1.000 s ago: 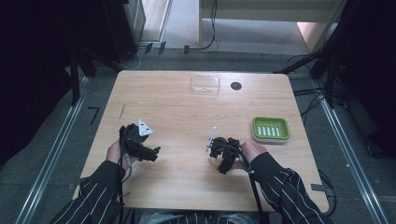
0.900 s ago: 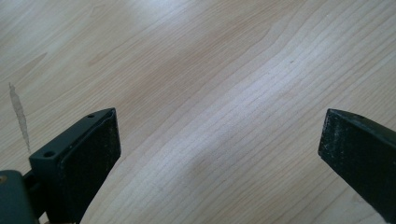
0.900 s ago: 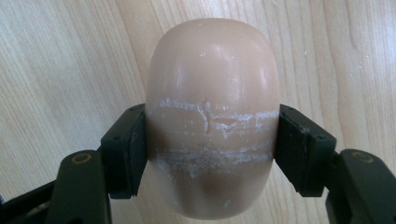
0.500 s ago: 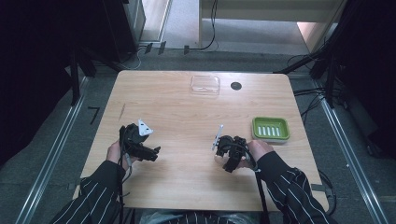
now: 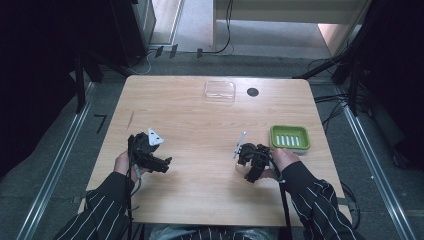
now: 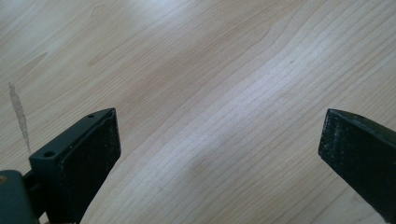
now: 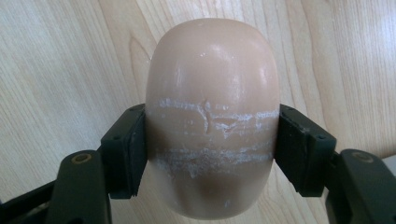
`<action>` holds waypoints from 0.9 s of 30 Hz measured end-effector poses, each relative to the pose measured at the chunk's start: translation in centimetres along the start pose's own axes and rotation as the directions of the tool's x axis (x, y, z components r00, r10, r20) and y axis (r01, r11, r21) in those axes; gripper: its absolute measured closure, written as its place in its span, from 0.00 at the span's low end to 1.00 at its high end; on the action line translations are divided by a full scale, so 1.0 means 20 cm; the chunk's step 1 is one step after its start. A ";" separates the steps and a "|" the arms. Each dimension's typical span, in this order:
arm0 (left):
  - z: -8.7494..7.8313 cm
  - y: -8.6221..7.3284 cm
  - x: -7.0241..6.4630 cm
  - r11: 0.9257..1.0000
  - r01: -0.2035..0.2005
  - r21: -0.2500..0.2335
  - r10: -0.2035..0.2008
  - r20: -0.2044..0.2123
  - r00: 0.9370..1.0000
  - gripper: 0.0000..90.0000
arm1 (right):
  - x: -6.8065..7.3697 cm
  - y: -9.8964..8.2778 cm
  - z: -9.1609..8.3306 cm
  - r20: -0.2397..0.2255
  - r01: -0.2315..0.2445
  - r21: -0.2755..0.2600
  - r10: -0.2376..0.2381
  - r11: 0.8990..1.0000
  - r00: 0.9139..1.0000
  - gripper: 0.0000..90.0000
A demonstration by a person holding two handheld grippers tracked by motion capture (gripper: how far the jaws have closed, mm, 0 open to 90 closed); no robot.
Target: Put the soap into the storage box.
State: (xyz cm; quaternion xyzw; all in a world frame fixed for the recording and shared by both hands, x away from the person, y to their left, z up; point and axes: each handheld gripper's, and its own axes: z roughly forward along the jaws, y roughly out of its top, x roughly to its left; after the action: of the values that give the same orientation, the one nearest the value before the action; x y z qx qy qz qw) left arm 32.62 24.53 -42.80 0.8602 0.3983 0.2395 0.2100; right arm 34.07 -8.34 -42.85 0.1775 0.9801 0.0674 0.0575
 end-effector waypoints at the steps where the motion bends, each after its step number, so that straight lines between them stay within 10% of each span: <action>1: 0.00 0.00 0.00 1.000 0.000 0.000 0.000 0.000 1.000 0.00 | -0.01 -0.01 0.00 -0.005 -0.006 0.000 0.006 1.000 1.000 0.37; 27: 0.00 0.00 0.00 1.000 -0.005 0.002 0.005 0.000 1.000 0.00 | -0.08 -0.14 -0.03 -0.010 -0.032 0.011 0.032 0.999 0.999 0.37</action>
State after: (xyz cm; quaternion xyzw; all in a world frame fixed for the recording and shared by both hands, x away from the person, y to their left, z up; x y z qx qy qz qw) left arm 32.59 24.53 -42.74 0.8613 0.3964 0.2396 0.2088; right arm 34.52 -11.52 -42.46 0.1933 0.9777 0.0639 0.0506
